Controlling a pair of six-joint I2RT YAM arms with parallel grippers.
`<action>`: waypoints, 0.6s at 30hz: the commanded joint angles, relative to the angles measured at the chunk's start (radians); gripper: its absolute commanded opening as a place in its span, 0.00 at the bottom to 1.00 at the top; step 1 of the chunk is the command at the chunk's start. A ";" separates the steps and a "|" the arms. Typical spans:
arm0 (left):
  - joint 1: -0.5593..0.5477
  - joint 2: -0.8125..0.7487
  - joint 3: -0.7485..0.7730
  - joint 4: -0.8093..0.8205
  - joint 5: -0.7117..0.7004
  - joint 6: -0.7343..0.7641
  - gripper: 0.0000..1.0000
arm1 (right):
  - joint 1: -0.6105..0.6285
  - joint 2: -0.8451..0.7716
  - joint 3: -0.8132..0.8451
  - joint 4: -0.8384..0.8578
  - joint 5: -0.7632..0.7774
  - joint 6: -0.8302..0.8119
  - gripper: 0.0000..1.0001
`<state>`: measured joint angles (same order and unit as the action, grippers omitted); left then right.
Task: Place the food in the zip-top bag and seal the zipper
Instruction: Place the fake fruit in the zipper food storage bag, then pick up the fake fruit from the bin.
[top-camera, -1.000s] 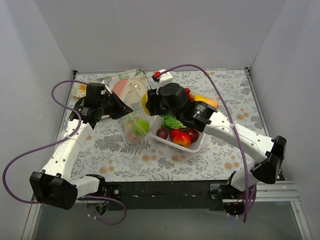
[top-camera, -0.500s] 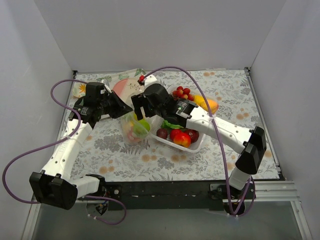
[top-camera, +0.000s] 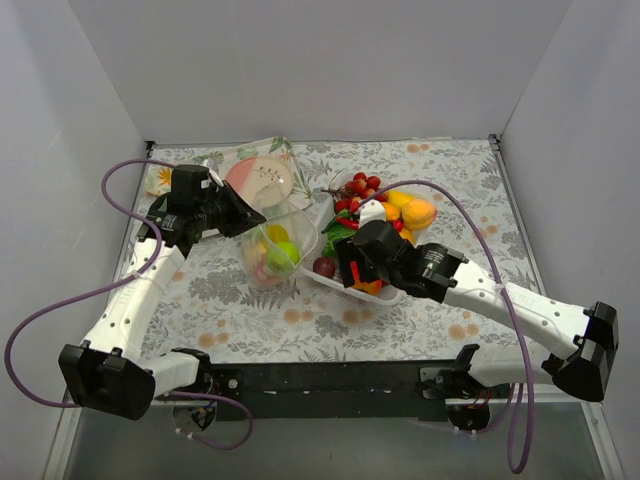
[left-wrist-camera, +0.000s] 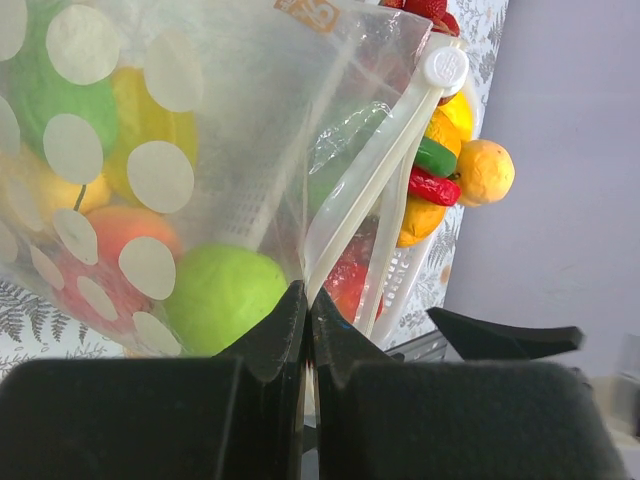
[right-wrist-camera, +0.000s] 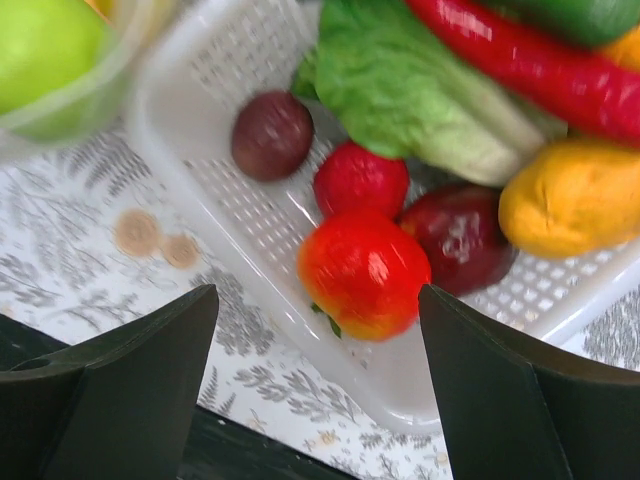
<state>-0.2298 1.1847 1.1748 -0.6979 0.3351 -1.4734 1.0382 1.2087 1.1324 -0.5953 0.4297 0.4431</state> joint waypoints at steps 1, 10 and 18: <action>0.001 -0.040 -0.007 0.023 0.028 -0.002 0.00 | 0.000 -0.020 -0.106 -0.032 0.018 0.072 0.89; 0.003 -0.046 -0.004 0.017 0.028 -0.002 0.00 | -0.040 0.017 -0.167 0.026 0.060 0.098 0.89; 0.001 -0.048 -0.006 0.009 0.024 -0.001 0.00 | -0.110 0.049 -0.236 0.136 -0.021 0.092 0.88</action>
<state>-0.2302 1.1763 1.1709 -0.6968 0.3416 -1.4738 0.9623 1.2560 0.9276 -0.5476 0.4446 0.5255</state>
